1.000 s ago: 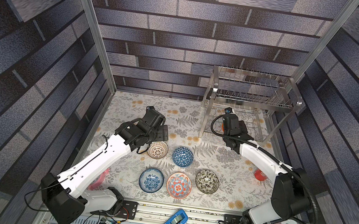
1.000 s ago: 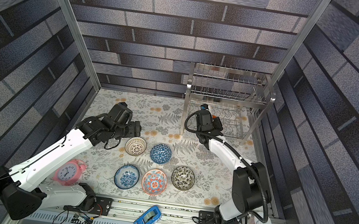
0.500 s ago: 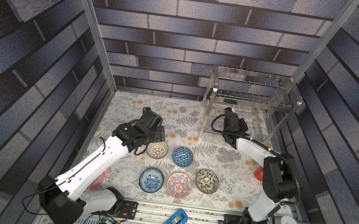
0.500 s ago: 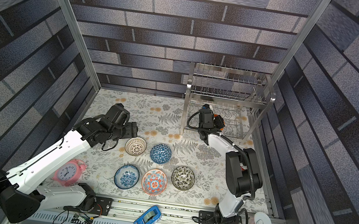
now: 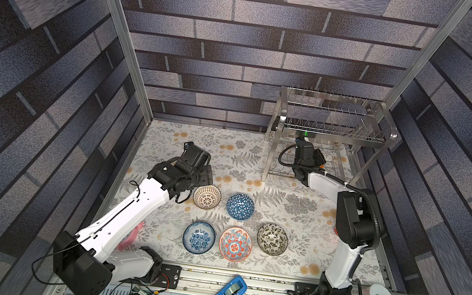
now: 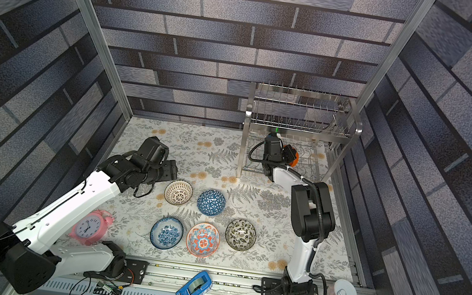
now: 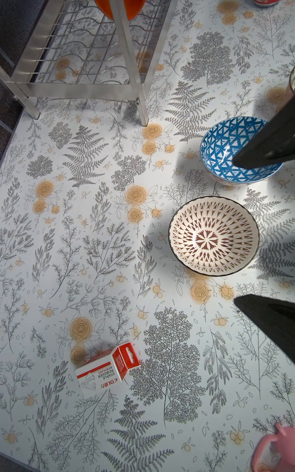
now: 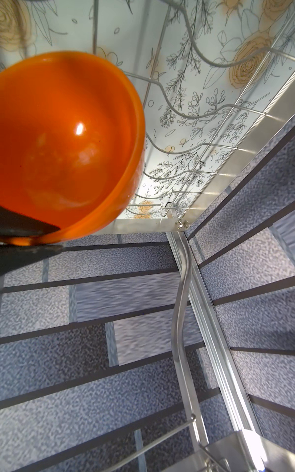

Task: Load bowls into a dish rack
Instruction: Place the bowl in the dish rack.

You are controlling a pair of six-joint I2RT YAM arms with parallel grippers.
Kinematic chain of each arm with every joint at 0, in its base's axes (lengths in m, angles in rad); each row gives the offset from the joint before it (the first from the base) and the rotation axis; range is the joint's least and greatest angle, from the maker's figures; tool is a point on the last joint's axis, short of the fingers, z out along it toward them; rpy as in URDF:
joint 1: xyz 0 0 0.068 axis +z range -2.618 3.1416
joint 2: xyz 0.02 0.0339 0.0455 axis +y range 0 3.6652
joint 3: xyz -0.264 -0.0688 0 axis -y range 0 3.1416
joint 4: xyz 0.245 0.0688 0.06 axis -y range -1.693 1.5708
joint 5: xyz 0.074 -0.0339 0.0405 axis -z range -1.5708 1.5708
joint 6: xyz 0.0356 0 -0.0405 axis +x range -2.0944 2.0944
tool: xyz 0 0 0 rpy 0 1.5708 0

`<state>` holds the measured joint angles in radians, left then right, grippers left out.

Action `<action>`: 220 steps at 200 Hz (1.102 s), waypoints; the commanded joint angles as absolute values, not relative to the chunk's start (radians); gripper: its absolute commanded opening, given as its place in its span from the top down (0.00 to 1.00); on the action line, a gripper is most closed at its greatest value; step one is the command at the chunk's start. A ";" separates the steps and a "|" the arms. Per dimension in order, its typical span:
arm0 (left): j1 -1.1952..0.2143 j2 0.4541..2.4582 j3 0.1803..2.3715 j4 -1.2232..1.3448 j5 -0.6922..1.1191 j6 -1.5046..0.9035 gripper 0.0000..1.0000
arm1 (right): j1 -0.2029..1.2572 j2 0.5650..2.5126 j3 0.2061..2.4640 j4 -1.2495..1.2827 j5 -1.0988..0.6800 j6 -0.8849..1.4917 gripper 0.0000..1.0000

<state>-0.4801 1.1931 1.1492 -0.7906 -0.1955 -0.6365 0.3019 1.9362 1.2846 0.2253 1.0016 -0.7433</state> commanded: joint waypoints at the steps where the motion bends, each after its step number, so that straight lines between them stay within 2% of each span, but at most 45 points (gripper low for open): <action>1: -0.461 1.192 1.116 -0.743 -0.200 -0.618 0.21 | 0.289 1.978 1.350 0.291 1.037 -0.796 1.00; 52: -0.413 1.192 1.087 -0.718 -0.195 -0.615 0.23 | 0.255 2.090 1.432 0.362 1.066 -0.868 1.00; 220: -0.353 1.298 1.086 -0.643 -0.152 -0.605 0.24 | 0.184 2.270 1.651 0.541 1.088 -1.098 1.00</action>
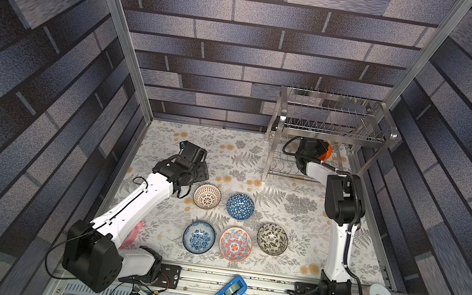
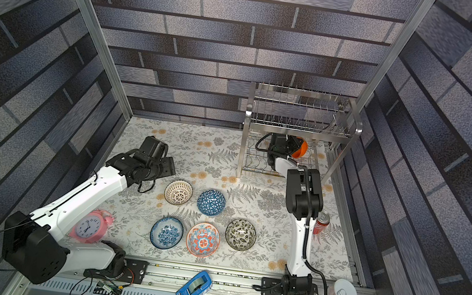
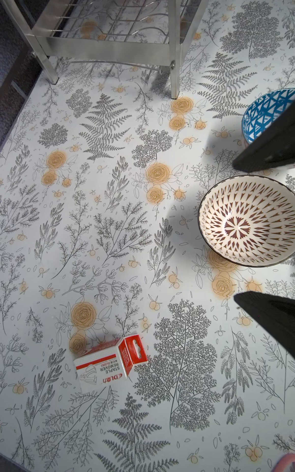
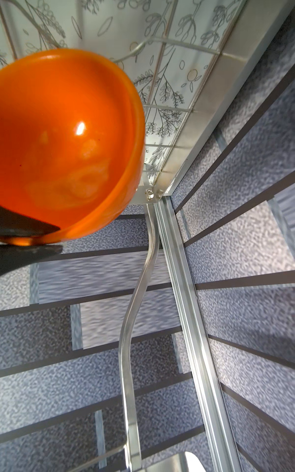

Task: Load bowls into a dish rack
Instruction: Place the bowl in the dish rack.

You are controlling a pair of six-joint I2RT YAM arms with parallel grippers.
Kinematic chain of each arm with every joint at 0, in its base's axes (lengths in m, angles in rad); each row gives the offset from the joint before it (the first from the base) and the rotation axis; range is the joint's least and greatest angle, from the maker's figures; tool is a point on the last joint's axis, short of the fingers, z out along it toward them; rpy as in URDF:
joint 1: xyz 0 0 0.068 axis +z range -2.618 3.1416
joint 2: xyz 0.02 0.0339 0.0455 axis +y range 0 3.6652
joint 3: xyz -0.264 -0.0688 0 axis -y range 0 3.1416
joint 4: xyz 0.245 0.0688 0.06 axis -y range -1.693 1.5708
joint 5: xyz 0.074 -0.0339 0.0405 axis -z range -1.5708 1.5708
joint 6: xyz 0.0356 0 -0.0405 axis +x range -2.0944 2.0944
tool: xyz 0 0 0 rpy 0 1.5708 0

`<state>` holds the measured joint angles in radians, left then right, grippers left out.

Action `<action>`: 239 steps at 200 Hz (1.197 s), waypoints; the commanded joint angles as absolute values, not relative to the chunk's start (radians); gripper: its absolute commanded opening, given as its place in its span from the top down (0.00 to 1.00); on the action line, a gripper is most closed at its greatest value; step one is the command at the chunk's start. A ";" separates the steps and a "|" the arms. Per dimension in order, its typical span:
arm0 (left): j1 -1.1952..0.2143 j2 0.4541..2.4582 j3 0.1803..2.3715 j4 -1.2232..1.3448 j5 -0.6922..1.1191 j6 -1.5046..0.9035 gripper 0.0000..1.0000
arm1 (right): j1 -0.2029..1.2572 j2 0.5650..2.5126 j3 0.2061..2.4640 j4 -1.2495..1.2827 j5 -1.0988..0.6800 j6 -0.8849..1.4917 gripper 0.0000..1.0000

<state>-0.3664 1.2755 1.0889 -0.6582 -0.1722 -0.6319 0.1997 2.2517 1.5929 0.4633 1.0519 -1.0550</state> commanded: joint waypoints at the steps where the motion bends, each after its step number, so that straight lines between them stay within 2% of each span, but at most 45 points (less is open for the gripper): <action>1: -0.352 1.299 1.087 -0.643 -0.152 -0.604 0.23 | 0.184 2.271 1.652 0.542 1.088 -1.100 1.00; 155: -0.327 1.380 1.098 -0.617 -0.130 -0.578 0.23 | 0.155 2.418 1.763 0.705 1.106 -1.335 1.00; 239: -0.315 1.385 1.089 -0.609 -0.112 -0.572 0.21 | 0.170 2.418 1.747 0.637 1.114 -1.305 1.00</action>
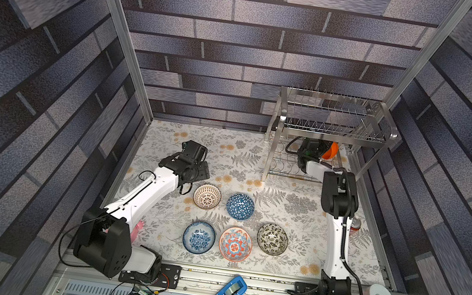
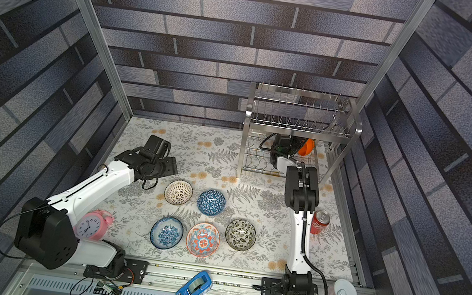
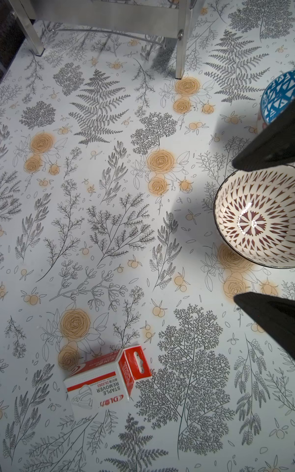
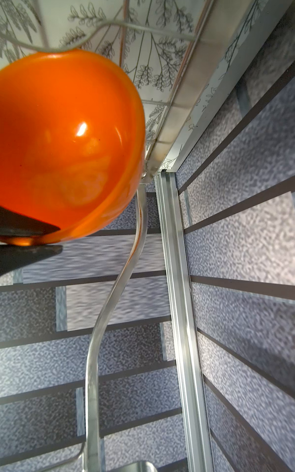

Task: Load bowls into a dish rack
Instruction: Place the bowl in the dish rack.

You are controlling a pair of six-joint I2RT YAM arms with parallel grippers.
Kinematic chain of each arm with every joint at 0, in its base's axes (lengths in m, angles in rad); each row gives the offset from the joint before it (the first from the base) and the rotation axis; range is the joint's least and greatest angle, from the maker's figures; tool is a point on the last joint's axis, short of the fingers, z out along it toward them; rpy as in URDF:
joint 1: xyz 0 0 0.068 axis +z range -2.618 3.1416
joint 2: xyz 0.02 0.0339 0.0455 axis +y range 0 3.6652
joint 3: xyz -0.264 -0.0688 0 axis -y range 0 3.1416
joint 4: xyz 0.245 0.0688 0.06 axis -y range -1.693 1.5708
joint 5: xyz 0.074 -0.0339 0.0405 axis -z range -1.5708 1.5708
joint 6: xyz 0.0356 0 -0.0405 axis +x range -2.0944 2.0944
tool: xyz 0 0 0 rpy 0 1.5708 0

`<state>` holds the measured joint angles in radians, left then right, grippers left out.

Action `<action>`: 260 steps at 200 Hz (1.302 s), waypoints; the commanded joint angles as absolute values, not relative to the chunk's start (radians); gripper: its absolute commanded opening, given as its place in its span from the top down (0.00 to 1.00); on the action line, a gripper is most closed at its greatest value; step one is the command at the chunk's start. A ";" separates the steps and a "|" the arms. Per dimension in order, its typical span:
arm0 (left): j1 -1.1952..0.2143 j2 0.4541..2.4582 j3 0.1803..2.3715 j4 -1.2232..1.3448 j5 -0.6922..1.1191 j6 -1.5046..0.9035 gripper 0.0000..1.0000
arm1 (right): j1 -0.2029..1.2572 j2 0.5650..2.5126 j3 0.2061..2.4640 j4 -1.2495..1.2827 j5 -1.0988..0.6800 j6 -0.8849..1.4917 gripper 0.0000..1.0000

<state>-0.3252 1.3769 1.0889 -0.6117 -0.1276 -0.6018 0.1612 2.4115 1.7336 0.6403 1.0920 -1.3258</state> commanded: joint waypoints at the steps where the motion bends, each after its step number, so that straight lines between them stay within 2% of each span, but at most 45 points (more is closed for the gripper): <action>1: -0.315 1.384 1.089 -0.609 -0.112 -0.571 0.21 | 0.170 2.417 1.746 0.637 1.114 -1.305 1.00; 179: -0.310 1.368 1.065 -0.608 -0.098 -0.567 0.15 | 0.199 2.427 1.778 0.504 1.117 -1.239 1.00; 260: -0.309 1.366 1.061 -0.614 -0.103 -0.569 0.13 | 0.199 2.435 1.810 0.444 1.120 -1.204 0.91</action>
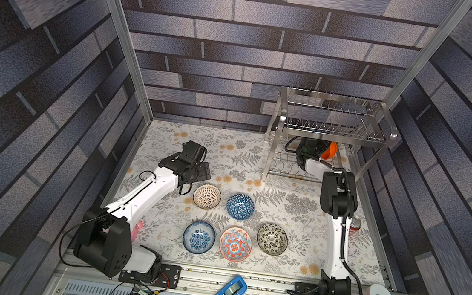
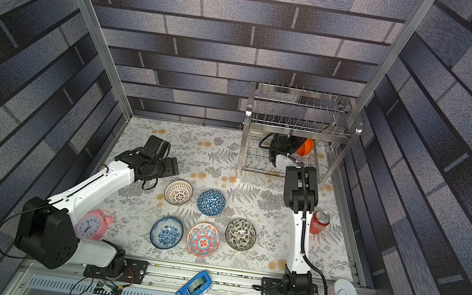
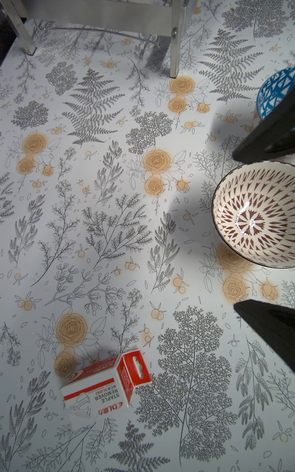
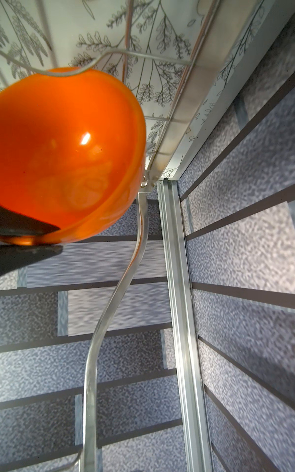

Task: Load bowls into a dish rack
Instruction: Place the bowl in the dish rack.

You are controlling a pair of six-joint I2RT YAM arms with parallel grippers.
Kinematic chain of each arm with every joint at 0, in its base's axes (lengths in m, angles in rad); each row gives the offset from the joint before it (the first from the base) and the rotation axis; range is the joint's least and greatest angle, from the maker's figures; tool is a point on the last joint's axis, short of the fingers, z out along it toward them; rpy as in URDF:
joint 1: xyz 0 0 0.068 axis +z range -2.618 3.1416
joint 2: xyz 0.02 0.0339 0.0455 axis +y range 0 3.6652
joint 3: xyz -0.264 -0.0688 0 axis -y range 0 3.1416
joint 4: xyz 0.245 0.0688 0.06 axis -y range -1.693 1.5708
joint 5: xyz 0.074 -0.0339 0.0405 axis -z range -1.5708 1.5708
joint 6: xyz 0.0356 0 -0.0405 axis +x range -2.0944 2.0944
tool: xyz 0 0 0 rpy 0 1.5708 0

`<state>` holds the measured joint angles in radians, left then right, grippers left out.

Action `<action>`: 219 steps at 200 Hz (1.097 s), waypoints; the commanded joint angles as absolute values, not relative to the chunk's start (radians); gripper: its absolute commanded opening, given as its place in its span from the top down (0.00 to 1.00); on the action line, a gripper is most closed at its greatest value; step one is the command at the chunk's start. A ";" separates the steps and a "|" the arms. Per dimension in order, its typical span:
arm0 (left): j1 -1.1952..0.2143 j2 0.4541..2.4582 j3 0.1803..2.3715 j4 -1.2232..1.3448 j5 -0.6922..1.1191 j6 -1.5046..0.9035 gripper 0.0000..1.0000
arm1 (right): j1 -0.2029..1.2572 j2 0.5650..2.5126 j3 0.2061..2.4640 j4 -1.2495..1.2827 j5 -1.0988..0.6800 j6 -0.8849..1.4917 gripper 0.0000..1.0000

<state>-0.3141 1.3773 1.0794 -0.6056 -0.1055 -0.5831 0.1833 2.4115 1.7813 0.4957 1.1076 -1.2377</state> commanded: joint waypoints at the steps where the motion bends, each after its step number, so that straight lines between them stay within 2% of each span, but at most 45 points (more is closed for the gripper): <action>1: -0.309 1.366 1.060 -0.614 -0.103 -0.569 0.13 | 0.199 2.435 1.810 0.445 1.120 -1.203 0.91; 148: -0.308 1.368 1.065 -0.614 -0.100 -0.572 0.11 | 0.199 2.433 1.819 0.405 1.121 -1.177 0.81; 198: -0.308 1.368 1.069 -0.614 -0.097 -0.573 0.11 | 0.199 2.421 1.827 0.382 1.120 -1.162 0.68; 219: -0.308 1.367 1.071 -0.615 -0.096 -0.571 0.10 | 0.201 2.412 1.830 0.367 1.117 -1.147 0.59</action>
